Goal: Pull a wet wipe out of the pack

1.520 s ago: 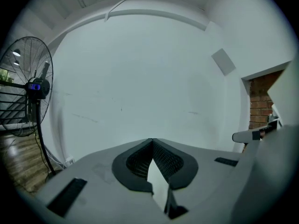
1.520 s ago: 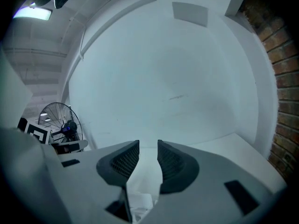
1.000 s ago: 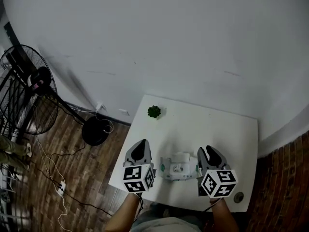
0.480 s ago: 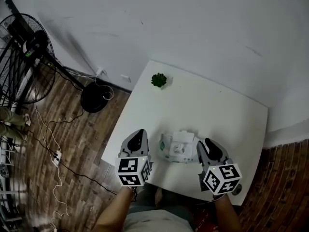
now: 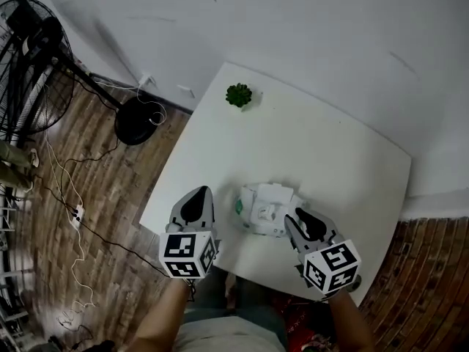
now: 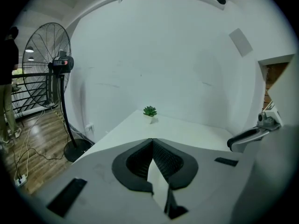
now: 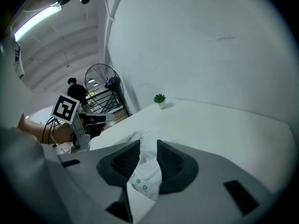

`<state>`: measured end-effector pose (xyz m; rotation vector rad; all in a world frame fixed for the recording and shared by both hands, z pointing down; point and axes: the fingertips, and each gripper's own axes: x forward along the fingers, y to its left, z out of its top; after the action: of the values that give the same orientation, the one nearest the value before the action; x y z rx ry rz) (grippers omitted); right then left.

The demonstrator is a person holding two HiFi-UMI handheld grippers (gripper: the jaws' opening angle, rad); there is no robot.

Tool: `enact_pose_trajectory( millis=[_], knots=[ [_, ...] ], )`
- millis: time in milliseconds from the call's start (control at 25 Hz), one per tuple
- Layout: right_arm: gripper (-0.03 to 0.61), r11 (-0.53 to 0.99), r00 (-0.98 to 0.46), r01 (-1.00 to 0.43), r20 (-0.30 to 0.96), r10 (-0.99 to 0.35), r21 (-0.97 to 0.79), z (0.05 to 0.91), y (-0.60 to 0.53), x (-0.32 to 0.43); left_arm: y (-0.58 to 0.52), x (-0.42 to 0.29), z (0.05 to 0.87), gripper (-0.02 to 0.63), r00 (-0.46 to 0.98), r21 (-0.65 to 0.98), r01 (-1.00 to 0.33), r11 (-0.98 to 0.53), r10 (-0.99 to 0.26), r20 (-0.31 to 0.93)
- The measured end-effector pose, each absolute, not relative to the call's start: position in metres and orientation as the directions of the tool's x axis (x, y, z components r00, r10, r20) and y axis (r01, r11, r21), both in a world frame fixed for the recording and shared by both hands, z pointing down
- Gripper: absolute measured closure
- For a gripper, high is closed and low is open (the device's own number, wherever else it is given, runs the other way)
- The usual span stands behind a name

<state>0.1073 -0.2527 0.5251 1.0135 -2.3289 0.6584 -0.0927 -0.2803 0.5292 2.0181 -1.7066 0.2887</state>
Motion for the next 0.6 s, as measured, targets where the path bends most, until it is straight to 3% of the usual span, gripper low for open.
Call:
enact_pose_trajectory(
  millis=[600],
  knots=[
    [0.47,0.771,-0.637,-0.59,0.724,-0.263,-0.24,0.563,-0.234,0.08,-0.248,-0.125,0.547,0.611,0.097,0.223,-0.975,0.017,-0.866,0.491]
  ],
)
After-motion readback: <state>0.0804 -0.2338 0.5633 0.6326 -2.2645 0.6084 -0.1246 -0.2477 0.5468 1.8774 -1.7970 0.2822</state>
